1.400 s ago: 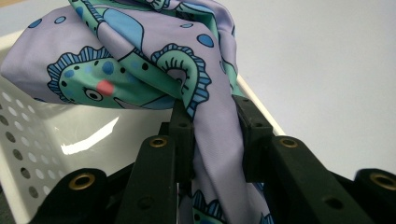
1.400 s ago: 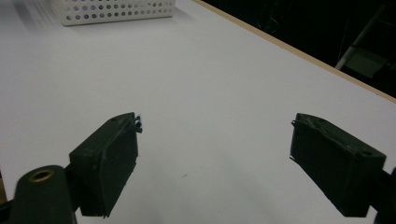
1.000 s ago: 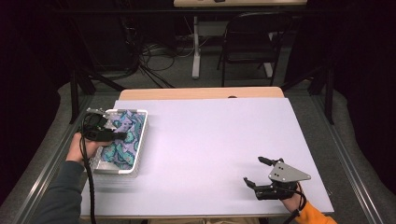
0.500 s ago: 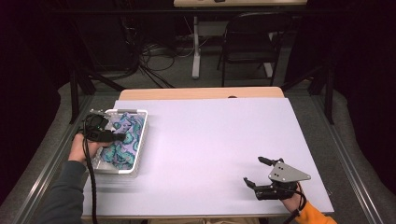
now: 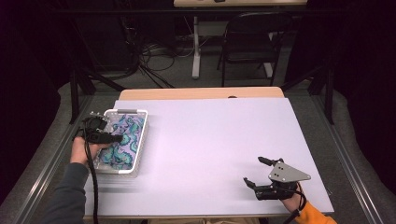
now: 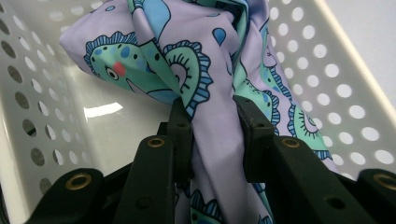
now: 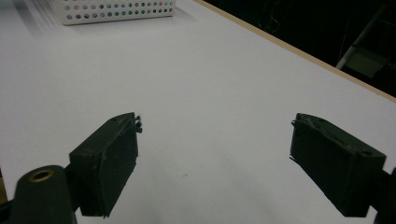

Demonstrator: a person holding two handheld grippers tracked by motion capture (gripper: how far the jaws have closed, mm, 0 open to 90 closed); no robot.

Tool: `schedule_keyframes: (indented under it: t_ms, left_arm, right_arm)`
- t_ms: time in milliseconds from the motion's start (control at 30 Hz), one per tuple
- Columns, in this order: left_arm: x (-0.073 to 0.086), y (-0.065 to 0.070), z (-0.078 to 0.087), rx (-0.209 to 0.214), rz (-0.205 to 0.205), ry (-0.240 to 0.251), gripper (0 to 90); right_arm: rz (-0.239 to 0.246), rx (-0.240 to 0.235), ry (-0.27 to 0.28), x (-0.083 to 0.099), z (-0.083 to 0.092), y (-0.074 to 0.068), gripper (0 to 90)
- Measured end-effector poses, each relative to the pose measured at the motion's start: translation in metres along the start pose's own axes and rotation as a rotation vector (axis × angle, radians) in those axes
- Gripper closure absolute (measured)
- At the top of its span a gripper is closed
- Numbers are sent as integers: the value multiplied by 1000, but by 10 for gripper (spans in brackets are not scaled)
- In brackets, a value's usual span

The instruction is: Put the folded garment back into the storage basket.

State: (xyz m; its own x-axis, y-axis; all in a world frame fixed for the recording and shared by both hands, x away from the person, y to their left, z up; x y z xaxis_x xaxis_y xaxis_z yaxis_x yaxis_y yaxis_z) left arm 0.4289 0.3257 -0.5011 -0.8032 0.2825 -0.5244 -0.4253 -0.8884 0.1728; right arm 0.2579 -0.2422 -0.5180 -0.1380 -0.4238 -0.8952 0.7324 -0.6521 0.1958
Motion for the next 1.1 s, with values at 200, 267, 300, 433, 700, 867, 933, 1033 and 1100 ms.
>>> schedule_keyframes:
  t_ms: [200, 267, 300, 433, 700, 867, 933, 1033, 1100]
  left_arm:
    - [3, -2, -5, -35, 23, -11, 703]
    - [3, -3, -5, -38, 28, -9, 702]
    - [3, -3, -5, -40, 30, -12, 702]
    - [4, -4, -7, -56, 59, -17, 698]
    - [5, -5, -11, -85, 83, -26, 695]
    - [6, -5, -13, -107, 96, -32, 694]
    - [7, -5, -14, -116, 99, -38, 694]
    - [7, -4, -15, -137, 108, -56, 689]
    - [8, -4, -16, -144, 109, -61, 688]
  right_arm:
    - [1, 0, 0, 0, 0, 0, 145]
    - [1, 0, -1, 0, 0, 0, 145]
    - [1, 0, -1, 0, 0, 0, 145]
    - [0, 1, -1, 0, 0, 0, 145]
    - [-3, -2, -1, 0, 0, 0, 145]
    - [-2, -4, 0, 0, 0, -1, 145]
    - [-1, -1, 0, 0, 0, 0, 145]
    - [1, -1, 0, 0, 0, 0, 145]
    - [-2, -3, 0, 0, 0, 0, 145]
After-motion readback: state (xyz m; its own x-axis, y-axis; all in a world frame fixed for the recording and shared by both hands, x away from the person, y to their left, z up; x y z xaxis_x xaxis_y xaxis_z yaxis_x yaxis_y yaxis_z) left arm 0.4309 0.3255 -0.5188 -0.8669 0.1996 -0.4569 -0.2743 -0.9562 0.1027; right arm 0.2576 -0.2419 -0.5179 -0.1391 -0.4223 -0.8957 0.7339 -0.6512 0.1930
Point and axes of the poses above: each handheld gripper's, and its own axes: z roughly backward along the jaws, x roughly out of its underside, y roughly to its right, the point moved 1 cm from there along -z, roughly forward along the jaws, and after that the axes turned 2 degrees about z, right-handed, at the moved point
